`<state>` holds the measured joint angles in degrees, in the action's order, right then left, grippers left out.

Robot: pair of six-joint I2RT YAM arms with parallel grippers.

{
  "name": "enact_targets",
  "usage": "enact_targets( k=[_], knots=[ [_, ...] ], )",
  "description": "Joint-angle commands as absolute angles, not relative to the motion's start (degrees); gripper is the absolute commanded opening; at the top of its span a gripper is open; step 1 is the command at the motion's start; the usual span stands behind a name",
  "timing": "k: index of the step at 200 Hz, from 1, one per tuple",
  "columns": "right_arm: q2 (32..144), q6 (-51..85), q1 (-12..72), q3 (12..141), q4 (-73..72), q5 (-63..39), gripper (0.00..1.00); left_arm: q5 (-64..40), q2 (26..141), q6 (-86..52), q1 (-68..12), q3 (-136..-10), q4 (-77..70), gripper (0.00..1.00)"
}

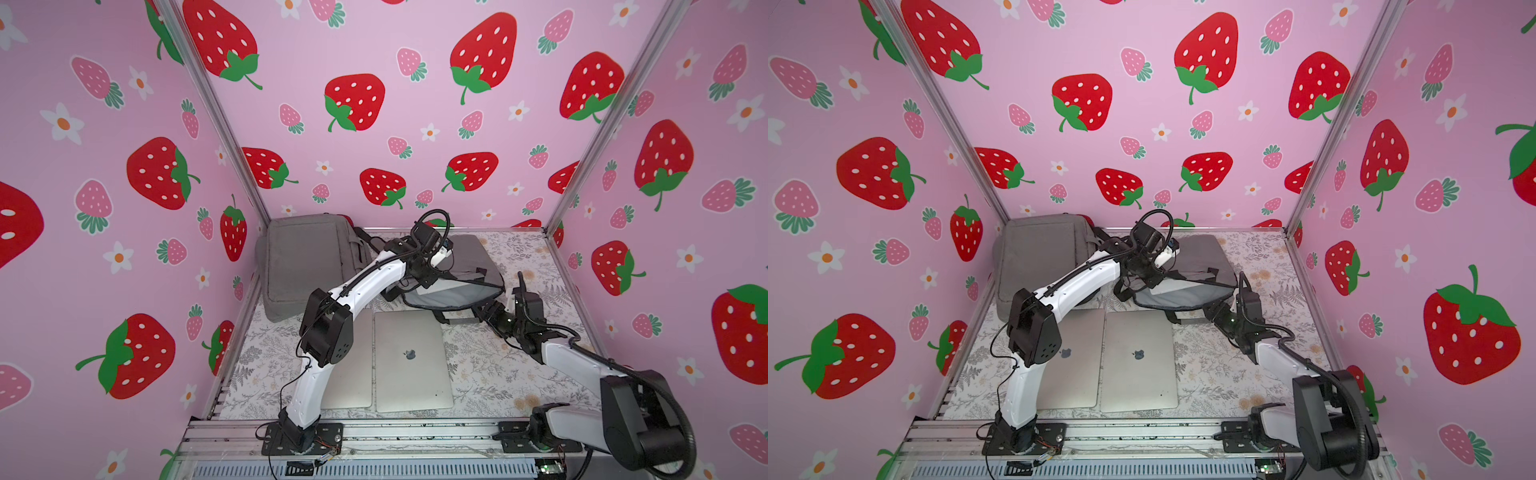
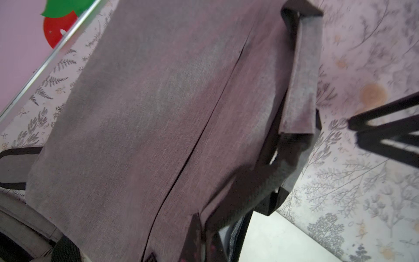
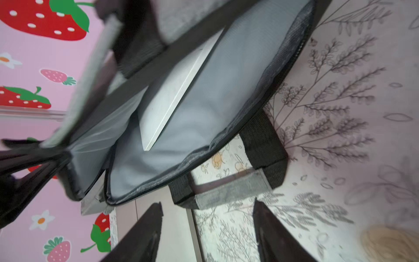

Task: Open the zippered laptop bag and take out the laptop
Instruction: Open the bag flap on the zippered laptop bag, then take out the laptop from the zippered laptop bag.

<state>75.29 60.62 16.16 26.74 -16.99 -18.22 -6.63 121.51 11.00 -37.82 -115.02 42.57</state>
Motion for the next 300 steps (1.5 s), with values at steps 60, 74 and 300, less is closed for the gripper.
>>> enact_targets(
  k=[60,74,300],
  knots=[
    [96.2,76.2,20.6,38.0,-41.1,-13.0,0.61,-18.3,118.6,1.1,-37.6,-119.6,37.0,0.0],
    [99.7,77.9,21.1,39.3,-43.2,-12.8,0.6,-18.8,118.2,0.6,-37.4,-119.3,36.5,0.0],
    [112.3,92.2,29.8,46.8,-59.2,-10.7,0.51,-25.7,120.8,-3.9,-33.0,-121.8,36.1,0.0]
  ],
)
